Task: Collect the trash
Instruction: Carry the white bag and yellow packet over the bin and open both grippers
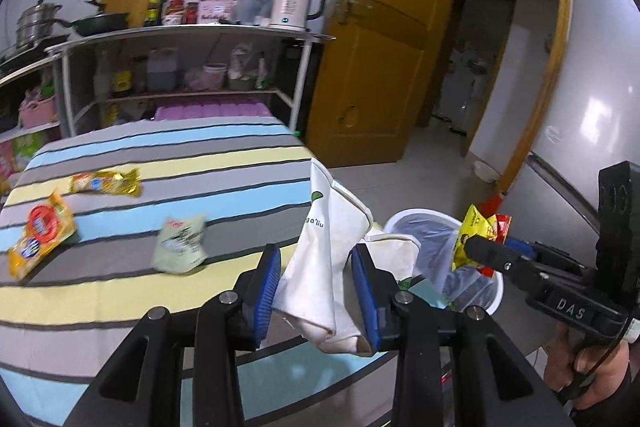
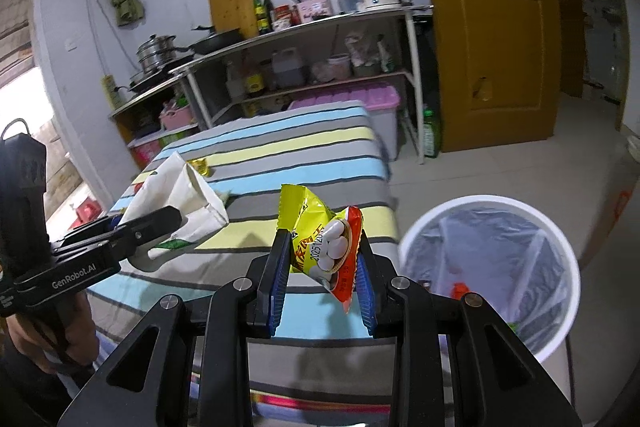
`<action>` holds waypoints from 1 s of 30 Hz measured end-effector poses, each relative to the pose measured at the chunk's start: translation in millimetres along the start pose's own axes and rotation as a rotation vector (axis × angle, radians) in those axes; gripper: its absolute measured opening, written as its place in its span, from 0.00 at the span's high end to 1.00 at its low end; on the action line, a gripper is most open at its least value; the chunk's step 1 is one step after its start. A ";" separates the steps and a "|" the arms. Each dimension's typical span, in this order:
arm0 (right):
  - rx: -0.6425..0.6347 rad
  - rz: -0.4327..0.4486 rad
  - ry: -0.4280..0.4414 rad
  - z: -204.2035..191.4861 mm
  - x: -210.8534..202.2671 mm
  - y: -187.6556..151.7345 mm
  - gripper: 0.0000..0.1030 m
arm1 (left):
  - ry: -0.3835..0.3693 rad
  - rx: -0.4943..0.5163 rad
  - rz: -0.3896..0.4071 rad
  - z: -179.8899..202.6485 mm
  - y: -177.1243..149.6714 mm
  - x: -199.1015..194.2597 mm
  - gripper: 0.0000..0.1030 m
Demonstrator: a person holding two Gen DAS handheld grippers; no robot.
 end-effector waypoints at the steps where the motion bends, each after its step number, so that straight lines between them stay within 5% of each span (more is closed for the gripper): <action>1: 0.004 0.001 -0.006 2.9 -0.8 0.1 0.70 | -0.010 0.007 -0.003 5.2 2.3 5.9 0.64; 30: 0.158 -0.024 -0.166 102.3 7.2 -12.2 0.70 | -0.160 0.096 -0.111 71.0 10.3 115.2 0.64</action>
Point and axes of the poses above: each gripper's, at about its wrist camera, not at the fingertips, and x roughly the way its jaws point, z to its right, y to its top, the point moved 1 cm from there along x, roughly the way its jaws point, and after that the axes turned 14 degrees about -y, right-handed, at the moved point
